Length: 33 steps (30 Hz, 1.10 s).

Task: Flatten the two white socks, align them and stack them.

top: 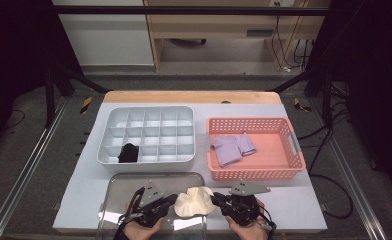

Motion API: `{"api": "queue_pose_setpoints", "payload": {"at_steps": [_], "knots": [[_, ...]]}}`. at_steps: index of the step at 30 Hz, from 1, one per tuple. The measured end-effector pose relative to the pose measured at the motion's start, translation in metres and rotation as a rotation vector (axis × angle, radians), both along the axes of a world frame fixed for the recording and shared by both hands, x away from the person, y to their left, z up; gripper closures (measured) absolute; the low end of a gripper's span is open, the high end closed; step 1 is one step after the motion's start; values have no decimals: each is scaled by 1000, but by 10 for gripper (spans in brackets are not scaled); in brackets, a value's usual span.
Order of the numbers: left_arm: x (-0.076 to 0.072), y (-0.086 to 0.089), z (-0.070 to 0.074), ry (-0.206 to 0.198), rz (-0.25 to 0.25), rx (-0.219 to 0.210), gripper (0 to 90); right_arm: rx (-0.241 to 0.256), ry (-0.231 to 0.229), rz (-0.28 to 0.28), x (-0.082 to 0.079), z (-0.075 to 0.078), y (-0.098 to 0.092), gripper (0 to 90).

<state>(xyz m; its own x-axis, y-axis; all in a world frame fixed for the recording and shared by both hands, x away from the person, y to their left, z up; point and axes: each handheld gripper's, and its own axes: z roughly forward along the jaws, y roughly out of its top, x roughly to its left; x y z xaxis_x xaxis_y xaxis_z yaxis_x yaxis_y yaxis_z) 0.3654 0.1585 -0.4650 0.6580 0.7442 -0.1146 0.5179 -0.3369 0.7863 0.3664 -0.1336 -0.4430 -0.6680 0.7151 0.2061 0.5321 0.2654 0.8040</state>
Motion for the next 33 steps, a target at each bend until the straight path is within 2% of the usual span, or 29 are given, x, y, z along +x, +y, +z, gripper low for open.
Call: {"api": "queue_pose_setpoints", "payload": {"at_steps": [3,6,13,18,23,25,33], "knots": [[-2,9,-8,39,21,-6,894,-6,6,4,0,0,4,815],[-4,7,-12,55,11,-4,894,-17,3,19,0,1,10,816],[-6,1,-14,54,-7,-5,893,-36,-15,61,0,5,28,817],[-6,0,-15,53,-11,-7,894,-45,-17,113,1,6,47,818],[-6,-2,-15,53,-13,-5,894,-74,-10,177,1,-2,74,817],[-5,-1,-15,54,-14,-5,894,-86,-4,187,0,-6,80,817],[-4,1,-14,50,-2,-12,893,-103,13,200,2,-24,91,810]]}}
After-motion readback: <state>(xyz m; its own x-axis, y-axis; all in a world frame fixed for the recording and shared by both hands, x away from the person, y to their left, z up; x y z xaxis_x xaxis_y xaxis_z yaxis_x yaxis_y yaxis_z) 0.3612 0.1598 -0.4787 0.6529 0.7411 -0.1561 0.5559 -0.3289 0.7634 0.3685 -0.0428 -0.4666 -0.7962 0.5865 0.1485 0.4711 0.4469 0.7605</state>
